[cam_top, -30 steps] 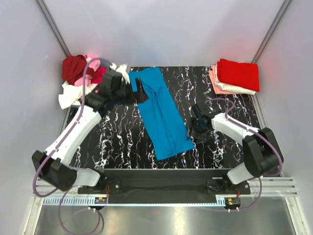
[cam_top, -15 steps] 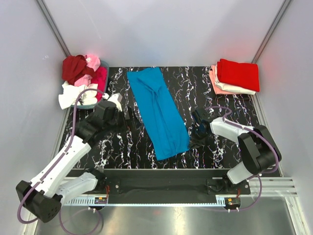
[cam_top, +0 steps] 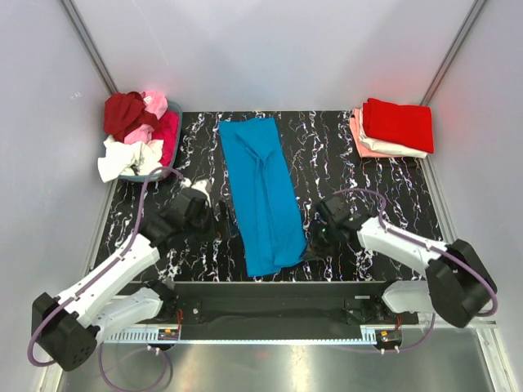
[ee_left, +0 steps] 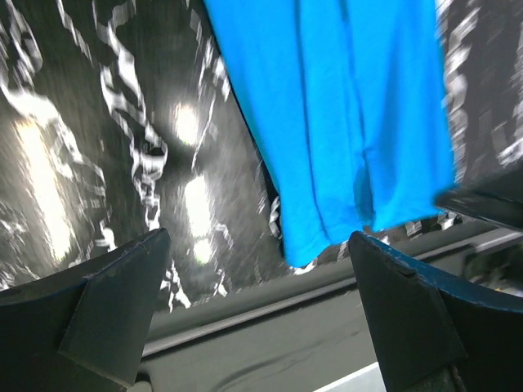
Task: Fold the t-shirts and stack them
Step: Fold the tshirt
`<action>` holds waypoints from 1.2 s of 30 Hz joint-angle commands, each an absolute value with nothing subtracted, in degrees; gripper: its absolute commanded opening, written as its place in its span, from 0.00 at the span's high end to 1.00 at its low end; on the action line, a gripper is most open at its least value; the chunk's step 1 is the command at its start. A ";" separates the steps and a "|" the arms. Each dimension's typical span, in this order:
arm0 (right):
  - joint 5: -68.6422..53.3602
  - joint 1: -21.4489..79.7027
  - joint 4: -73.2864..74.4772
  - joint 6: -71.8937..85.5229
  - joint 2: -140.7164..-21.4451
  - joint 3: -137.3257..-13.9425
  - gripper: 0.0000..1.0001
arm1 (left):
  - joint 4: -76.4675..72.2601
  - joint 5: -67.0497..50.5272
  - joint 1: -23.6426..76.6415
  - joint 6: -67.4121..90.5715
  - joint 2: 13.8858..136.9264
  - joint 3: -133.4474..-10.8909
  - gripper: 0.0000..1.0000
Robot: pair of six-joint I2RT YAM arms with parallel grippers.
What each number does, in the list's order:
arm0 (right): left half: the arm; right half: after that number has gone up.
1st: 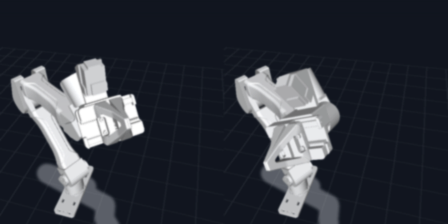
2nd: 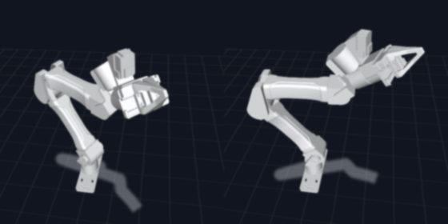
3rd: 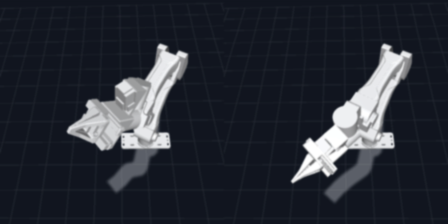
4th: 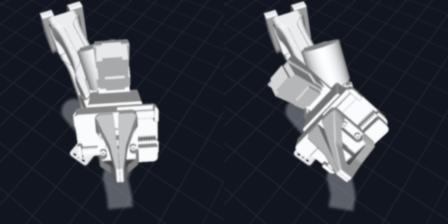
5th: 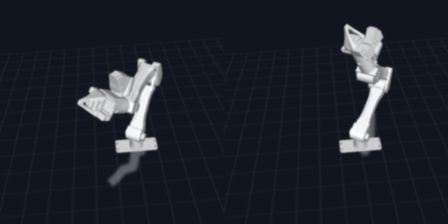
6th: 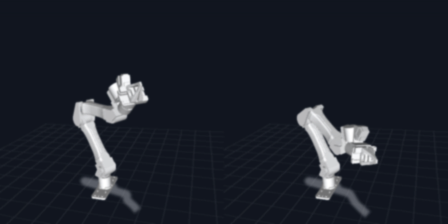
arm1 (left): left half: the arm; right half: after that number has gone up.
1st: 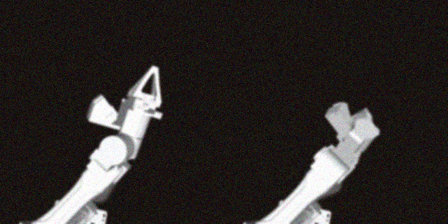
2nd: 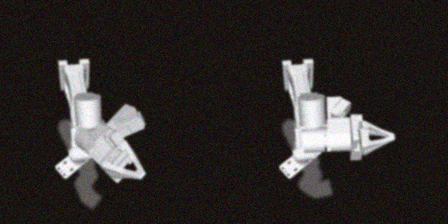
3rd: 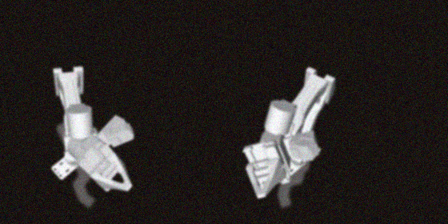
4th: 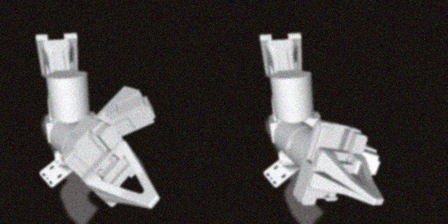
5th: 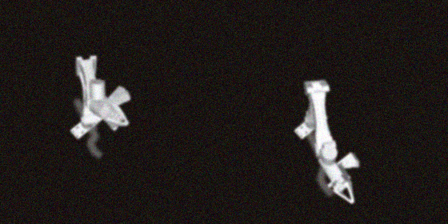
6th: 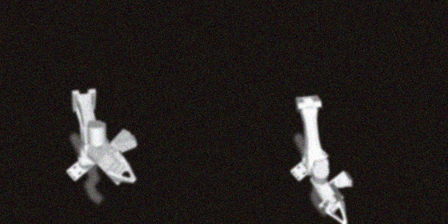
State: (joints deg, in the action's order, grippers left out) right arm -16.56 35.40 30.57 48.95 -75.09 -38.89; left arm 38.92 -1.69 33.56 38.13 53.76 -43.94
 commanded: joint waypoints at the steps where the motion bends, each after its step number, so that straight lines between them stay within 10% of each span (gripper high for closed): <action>1: -18.72 42.97 27.51 57.65 -71.54 -38.23 1.00 | 35.86 1.22 37.42 42.36 52.47 -39.83 0.01; 3: -18.11 45.25 28.56 58.27 -69.89 -38.49 0.99 | 36.29 3.06 39.54 44.81 52.91 -38.68 0.01; 5: -14.71 45.79 31.18 56.79 -68.39 -38.84 0.66 | 36.65 4.56 43.49 47.01 53.17 -37.10 0.01; 6: -12.15 45.97 36.68 55.91 -67.60 -40.24 0.30 | 36.82 5.18 44.98 49.46 53.26 -36.39 0.01; 9: -1.78 45.97 46.10 53.35 -65.13 -42.18 0.15 | 37.70 8.60 50.96 55.60 52.65 -34.02 0.01; 25: -3.51 46.05 37.10 54.05 -68.29 -36.56 0.44 | 33.67 18.81 68.47 76.81 55.72 -25.93 0.25; 36: -3.43 47.11 35.94 53.26 -75.22 -39.10 0.46 | 31.73 21.45 68.99 78.31 57.39 -25.66 0.27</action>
State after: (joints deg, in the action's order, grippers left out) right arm -5.06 46.09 36.82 54.17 -72.84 -36.40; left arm 34.46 18.02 68.64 76.99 56.51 -25.61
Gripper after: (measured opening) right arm 0.541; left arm 0.733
